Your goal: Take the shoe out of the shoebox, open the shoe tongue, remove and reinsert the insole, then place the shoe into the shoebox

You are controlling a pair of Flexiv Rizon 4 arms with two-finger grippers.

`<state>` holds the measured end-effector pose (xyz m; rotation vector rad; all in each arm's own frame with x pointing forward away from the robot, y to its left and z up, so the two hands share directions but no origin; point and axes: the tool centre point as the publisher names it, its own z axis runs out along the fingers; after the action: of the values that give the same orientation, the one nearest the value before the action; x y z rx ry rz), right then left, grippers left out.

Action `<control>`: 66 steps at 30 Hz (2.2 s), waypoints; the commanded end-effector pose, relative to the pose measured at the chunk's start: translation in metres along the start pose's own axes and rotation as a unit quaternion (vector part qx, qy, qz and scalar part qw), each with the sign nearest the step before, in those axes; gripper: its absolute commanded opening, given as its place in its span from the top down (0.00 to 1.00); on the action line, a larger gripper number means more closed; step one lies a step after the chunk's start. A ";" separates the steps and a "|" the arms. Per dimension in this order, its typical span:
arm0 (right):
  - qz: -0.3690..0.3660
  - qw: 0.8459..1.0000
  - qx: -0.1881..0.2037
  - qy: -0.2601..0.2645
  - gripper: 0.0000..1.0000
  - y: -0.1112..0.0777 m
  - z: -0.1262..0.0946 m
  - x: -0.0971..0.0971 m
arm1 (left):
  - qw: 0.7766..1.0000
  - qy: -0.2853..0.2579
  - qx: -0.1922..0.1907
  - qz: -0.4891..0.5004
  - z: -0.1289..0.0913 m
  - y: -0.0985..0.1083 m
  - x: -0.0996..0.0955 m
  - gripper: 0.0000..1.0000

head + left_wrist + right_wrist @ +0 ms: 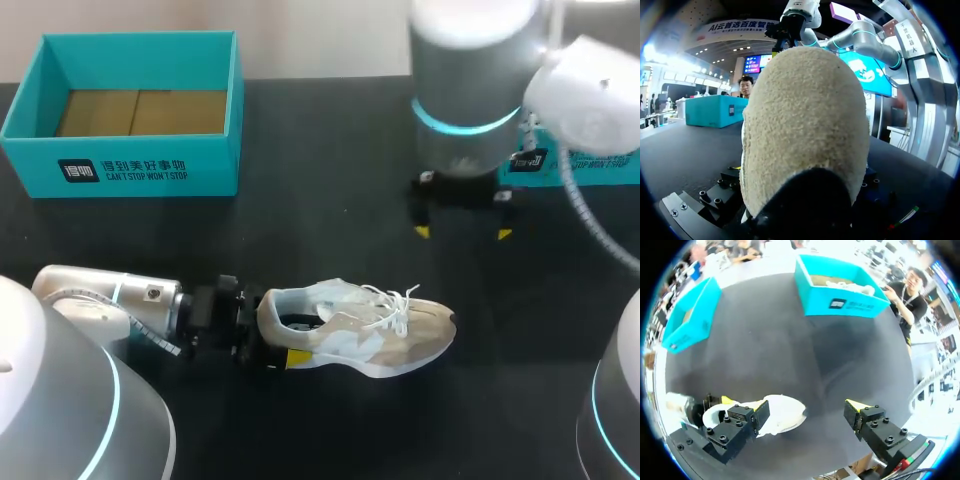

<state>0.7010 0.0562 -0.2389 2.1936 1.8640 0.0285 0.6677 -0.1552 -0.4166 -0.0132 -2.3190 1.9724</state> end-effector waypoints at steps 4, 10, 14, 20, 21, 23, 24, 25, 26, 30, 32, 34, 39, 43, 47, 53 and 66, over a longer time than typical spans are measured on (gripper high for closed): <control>-0.025 0.999 0.012 -0.037 0.00 -0.022 0.002 0.055 | 1.000 -0.002 0.000 0.000 -0.001 0.002 0.000 1.00; -0.006 0.998 0.015 -0.053 0.00 -0.036 0.008 0.079 | 1.000 -0.002 0.000 0.000 -0.001 0.002 0.000 1.00; 0.006 0.997 0.023 -0.072 0.00 -0.043 0.010 0.094 | 1.000 -0.002 0.000 0.000 -0.001 0.002 0.000 1.00; 0.000 0.995 0.051 -0.088 0.00 -0.050 0.009 0.110 | 1.000 -0.002 0.000 0.000 -0.001 0.002 0.000 1.00; 0.000 0.995 0.051 -0.088 0.00 -0.050 0.009 0.110 | 1.000 -0.002 0.000 0.000 -0.001 0.002 0.000 1.00; 0.000 0.995 0.051 -0.088 0.00 -0.050 0.009 0.110 | 1.000 -0.002 0.000 0.000 -0.001 0.002 0.000 1.00; 0.000 0.995 0.051 -0.088 0.00 -0.050 0.009 0.110 | 1.000 -0.002 0.000 0.000 -0.001 0.002 0.000 1.00; 0.000 0.995 0.051 -0.088 0.00 -0.050 0.009 0.110 | 1.000 -0.002 0.000 0.000 -0.001 0.002 0.000 1.00; 0.000 0.995 0.051 -0.088 0.00 -0.050 0.009 0.110 | 1.000 -0.002 0.000 0.000 -0.001 0.002 0.000 1.00; -0.012 0.990 0.049 -0.132 0.00 -0.061 0.009 0.140 | 1.000 -0.002 0.000 0.000 -0.001 0.002 0.000 1.00; -0.013 0.988 0.045 -0.145 0.00 -0.068 0.009 0.153 | 1.000 -0.002 0.000 0.000 -0.001 0.002 0.000 1.00; -0.020 0.986 0.042 -0.157 0.00 -0.074 0.010 0.163 | 1.000 -0.002 0.000 0.000 -0.001 0.002 0.000 1.00; -0.029 0.981 0.046 -0.187 0.00 -0.085 0.009 0.180 | 1.000 -0.002 0.000 0.000 -0.001 0.002 0.000 1.00; -0.021 0.973 0.050 -0.223 0.00 -0.088 0.012 0.186 | 1.000 -0.002 0.000 0.000 -0.001 0.002 0.000 1.00; -0.018 0.970 0.050 -0.237 0.00 -0.091 0.018 0.190 | 1.000 -0.002 0.000 0.000 -0.001 0.002 0.000 1.00; -0.014 0.964 0.047 -0.261 0.00 -0.096 0.032 0.191 | 1.000 -0.002 0.000 0.000 -0.001 0.002 0.000 1.00; 0.007 0.951 0.039 -0.306 0.00 -0.094 0.054 0.183 | 1.000 -0.002 0.000 0.000 -0.001 0.002 0.000 1.00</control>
<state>0.6575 0.2274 -0.3327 1.9867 2.1720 -0.2920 0.6676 -0.1552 -0.4166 -0.0130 -2.3191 1.9721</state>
